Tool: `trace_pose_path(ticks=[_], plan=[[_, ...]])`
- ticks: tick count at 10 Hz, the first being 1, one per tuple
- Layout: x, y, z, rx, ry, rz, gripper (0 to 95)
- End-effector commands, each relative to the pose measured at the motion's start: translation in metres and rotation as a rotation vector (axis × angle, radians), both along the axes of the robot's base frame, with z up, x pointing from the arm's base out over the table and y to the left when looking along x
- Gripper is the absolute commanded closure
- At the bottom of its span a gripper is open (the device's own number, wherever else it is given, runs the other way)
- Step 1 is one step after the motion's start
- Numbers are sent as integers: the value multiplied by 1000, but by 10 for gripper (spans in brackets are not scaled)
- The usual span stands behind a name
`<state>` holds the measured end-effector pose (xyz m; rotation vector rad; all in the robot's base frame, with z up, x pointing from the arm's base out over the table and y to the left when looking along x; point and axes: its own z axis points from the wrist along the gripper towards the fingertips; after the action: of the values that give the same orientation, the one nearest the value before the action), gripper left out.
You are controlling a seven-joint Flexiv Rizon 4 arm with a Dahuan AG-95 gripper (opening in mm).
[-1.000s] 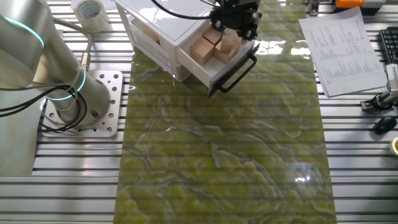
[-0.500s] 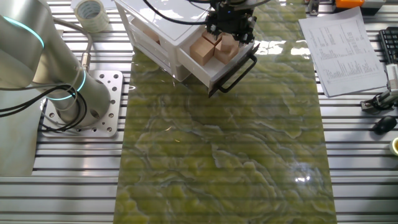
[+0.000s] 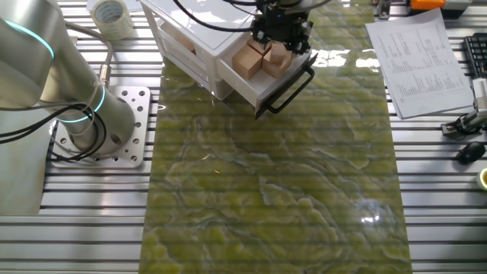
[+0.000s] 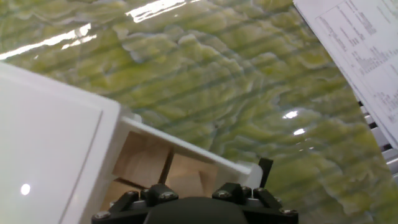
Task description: Take something out of a drawer
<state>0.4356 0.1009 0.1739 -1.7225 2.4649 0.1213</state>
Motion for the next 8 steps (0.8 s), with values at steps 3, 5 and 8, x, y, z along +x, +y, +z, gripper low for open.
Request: trace_pose_path(ticks=[3,5,8], plan=[[-2,-1,-2,8,-3,-12,570],[-2,-1,-2,8,-7,-24,760],[-3,-1,-3,19,-4,-45,950]])
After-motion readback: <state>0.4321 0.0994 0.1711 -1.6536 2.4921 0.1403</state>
